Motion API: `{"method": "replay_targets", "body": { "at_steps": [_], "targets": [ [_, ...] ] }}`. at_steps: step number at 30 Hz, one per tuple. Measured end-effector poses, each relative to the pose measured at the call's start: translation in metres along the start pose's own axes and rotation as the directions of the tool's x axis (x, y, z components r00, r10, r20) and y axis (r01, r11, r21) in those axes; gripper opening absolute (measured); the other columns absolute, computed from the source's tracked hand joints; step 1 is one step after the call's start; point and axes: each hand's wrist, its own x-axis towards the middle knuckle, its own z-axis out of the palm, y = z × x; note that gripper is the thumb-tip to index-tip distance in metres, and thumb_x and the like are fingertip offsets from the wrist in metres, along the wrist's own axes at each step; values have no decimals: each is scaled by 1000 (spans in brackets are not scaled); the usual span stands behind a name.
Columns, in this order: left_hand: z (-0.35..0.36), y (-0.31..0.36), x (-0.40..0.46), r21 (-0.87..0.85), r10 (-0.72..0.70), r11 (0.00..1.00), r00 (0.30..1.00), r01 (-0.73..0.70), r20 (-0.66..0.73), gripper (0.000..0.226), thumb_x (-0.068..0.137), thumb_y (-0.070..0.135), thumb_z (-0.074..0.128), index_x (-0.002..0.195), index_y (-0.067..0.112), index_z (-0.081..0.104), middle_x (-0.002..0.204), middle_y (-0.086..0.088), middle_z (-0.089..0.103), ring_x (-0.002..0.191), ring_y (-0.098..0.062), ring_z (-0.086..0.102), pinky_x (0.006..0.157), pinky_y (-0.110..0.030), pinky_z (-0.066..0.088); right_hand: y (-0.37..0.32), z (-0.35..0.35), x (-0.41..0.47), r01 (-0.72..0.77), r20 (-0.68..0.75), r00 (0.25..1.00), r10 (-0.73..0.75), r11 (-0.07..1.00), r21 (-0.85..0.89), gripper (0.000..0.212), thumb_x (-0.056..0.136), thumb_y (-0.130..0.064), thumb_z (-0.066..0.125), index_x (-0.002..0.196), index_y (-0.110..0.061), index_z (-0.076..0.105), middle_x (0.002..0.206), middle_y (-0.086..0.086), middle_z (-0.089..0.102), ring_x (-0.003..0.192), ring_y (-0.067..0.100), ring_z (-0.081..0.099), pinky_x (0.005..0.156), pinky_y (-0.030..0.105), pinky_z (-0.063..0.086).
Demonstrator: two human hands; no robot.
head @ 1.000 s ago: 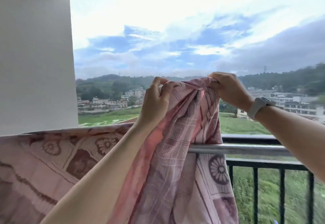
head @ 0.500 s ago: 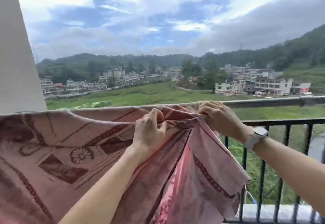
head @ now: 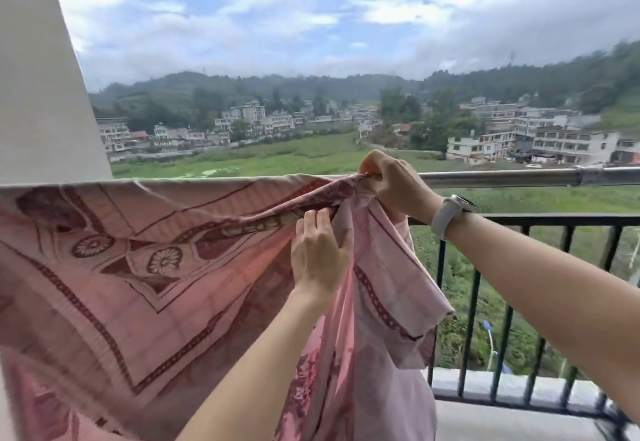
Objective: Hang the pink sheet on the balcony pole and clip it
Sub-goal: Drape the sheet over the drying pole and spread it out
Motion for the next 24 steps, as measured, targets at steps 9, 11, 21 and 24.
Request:
{"method": "replay_targets", "body": {
  "at_steps": [9,11,21,24],
  "targets": [
    [17,10,-5,-241,-98,970,969,41,-227,17,89,19,56,92,4,63,63,4,61,49,-10,55,49,-8,40,39,11,1,336,-4,942,-336,941,-43,27,86,-24,57,110,-14,61,110,9,62,103,26,54,88,35,37],
    [16,10,-16,-214,-99,975,971,51,-219,16,89,21,55,90,5,60,61,7,56,48,-13,55,46,-19,42,47,19,-13,473,-90,874,-478,878,-66,31,85,-21,58,114,-13,59,113,11,60,106,27,52,93,40,35],
    [3,48,-46,23,-28,999,966,35,-256,17,85,19,60,79,5,54,74,-1,57,70,-11,49,57,-22,35,43,24,-58,652,-170,723,-670,743,-153,18,85,-28,54,93,-16,66,102,8,64,99,20,44,81,38,34],
    [-3,59,-59,35,-29,999,977,37,-210,13,85,13,59,79,3,53,76,-5,57,75,-17,50,65,-24,35,38,11,-70,678,-103,719,-688,726,-115,19,86,-24,50,91,-11,63,100,5,66,103,24,52,86,38,37]
  ]
}}
